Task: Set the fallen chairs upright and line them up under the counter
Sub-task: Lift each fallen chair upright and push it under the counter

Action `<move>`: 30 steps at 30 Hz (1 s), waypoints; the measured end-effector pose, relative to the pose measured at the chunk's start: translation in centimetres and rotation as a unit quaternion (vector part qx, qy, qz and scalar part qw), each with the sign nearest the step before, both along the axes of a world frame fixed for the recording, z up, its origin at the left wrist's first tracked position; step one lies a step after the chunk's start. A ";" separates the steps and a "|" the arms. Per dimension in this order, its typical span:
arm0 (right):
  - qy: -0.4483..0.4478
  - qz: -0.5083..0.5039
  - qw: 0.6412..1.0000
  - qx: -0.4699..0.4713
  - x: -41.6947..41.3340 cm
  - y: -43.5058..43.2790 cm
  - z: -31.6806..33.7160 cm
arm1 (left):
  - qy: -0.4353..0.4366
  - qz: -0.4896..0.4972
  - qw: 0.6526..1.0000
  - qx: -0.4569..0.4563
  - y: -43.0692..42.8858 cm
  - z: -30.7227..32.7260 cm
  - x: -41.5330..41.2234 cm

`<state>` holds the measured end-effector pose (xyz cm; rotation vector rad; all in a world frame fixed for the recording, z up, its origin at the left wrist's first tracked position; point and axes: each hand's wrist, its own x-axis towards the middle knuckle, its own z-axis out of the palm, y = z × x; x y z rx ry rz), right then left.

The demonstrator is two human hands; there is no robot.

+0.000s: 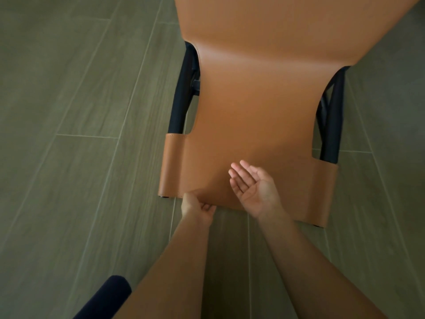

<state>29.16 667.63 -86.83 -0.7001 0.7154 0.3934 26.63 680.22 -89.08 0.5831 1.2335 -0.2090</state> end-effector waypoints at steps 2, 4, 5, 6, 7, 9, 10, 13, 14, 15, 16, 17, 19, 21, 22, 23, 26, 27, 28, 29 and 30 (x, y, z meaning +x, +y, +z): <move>-0.009 -0.008 1.000 -0.004 -0.1 0.0 0.3 | 0.013 0.005 1.000 -0.013 0.1 0.7 0.4; -0.015 -0.013 1.000 -0.002 -0.3 0.0 0.7 | 0.020 0.005 1.000 -0.022 0.1 1.6 0.5; -0.016 -0.012 1.000 -0.003 -0.3 0.0 0.9 | 0.022 0.003 0.999 -0.025 0.1 2.0 0.4; -0.017 -0.011 1.000 -0.006 -0.6 0.0 1.3 | 0.023 -0.001 0.999 -0.029 0.0 2.5 0.2; -0.018 -0.010 1.000 -0.011 -0.7 0.1 1.7 | 0.025 -0.001 0.999 -0.033 -0.1 3.0 0.1; -0.015 -0.004 1.000 -0.017 -1.3 0.1 2.8 | 0.039 0.005 0.998 -0.047 -0.2 4.0 -0.2; -0.015 0.001 1.000 -0.019 -1.6 0.1 3.4 | 0.045 -0.001 0.998 -0.052 -0.2 4.7 -0.3; -0.011 0.014 1.000 -0.021 -2.4 0.1 5.5 | 0.039 -0.006 0.998 -0.055 -0.3 7.2 -0.9; -0.015 0.014 0.999 -0.026 -2.5 0.0 6.4 | 0.032 -0.004 0.998 -0.054 -0.4 8.1 -1.2; -0.021 0.016 0.999 -0.033 -2.7 -0.2 7.2 | 0.025 -0.002 0.998 -0.052 -0.4 9.0 -1.6; -0.030 0.018 0.999 -0.041 -2.9 -0.4 8.2 | 0.021 -0.002 0.999 -0.050 -0.5 9.9 -1.9; -0.039 0.024 0.998 -0.049 -3.1 -0.6 9.2 | 0.023 -0.002 0.998 -0.050 -0.6 10.9 -2.3; -0.058 0.052 0.995 -0.069 -3.6 -1.0 11.4 | 0.031 0.000 0.998 -0.060 -0.9 13.1 -3.2; -0.081 0.111 0.979 -0.148 -4.3 -1.4 13.7 | 0.036 0.007 0.997 -0.071 -1.4 15.3 -4.2; -0.096 0.155 0.958 -0.221 -4.6 -1.6 15.1 | 0.040 0.011 0.996 -0.076 -1.6 16.6 -4.7; -0.112 0.204 0.926 -0.297 -5.1 -1.8 16.5 | 0.046 0.015 0.995 -0.082 -1.9 17.9 -5.3; -0.163 0.352 0.820 -0.421 -6.5 -2.8 21.1 | 0.072 0.025 0.994 -0.084 -2.3 21.9 -7.0; -0.168 0.399 0.789 -0.435 -7.0 -3.2 22.6 | 0.082 0.024 0.993 -0.082 -2.3 23.5 -7.5; -0.173 0.451 0.754 -0.444 -7.5 -3.5 24.0 | 0.090 0.021 0.993 -0.079 -2.2 24.8 -8.0; -0.179 0.509 0.709 -0.454 -8.1 -3.7 25.5 | 0.095 0.018 0.992 -0.079 -2.1 26.5 -8.4; -0.191 0.563 0.652 -0.471 -8.8 -3.8 26.6 | 0.099 0.019 0.992 -0.080 -2.0 27.8 -8.8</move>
